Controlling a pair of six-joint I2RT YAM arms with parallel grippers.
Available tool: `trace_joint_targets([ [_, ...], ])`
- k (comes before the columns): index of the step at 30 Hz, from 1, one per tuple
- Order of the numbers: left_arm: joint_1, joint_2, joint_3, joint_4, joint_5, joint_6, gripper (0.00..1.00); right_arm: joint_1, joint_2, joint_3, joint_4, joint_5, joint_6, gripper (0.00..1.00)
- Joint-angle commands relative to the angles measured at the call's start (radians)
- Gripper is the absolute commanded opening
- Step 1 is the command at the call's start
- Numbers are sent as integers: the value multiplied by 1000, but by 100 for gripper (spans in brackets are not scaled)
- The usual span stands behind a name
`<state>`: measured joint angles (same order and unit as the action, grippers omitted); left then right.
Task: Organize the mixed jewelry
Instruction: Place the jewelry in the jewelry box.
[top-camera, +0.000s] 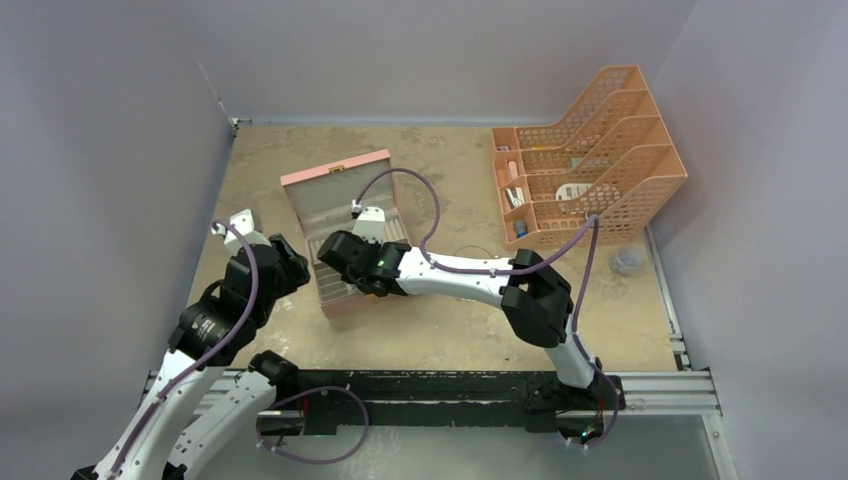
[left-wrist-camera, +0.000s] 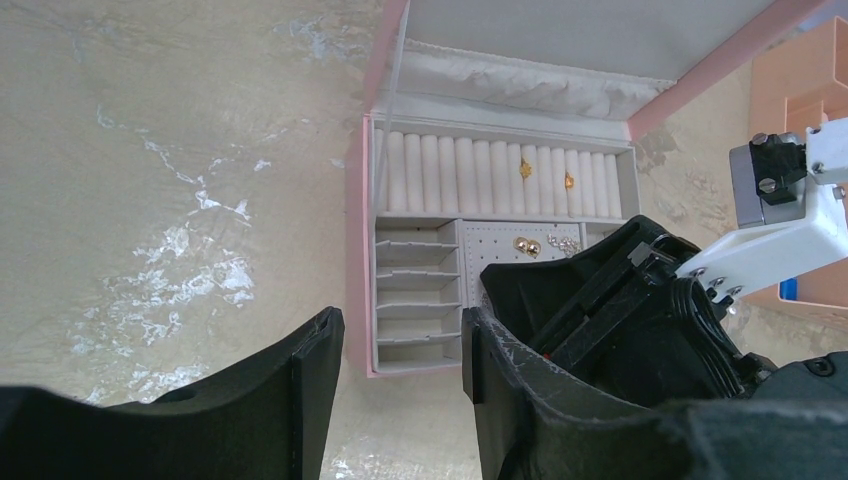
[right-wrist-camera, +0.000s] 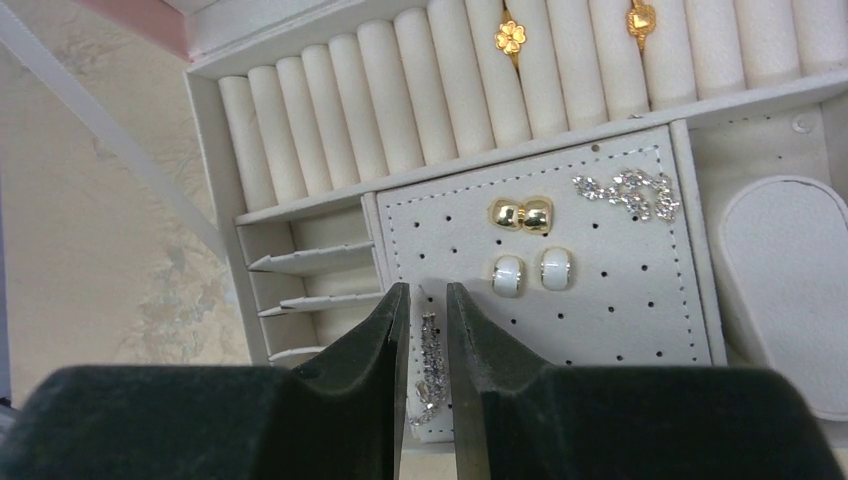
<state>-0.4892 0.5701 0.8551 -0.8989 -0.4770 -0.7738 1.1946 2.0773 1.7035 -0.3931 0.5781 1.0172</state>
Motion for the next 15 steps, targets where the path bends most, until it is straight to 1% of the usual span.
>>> trace_joint_targets([
  [1,6,5,2,37,-15,13,47,-4,-24,-4,48,-4,-24,23],
  [5,6,9,0,38,-14,13,47,-4,-29,-18,64,-27,-34,23],
  [15,6,9,0,38,-12,13,47,-4,-30,-25,17,-40,-3,22],
])
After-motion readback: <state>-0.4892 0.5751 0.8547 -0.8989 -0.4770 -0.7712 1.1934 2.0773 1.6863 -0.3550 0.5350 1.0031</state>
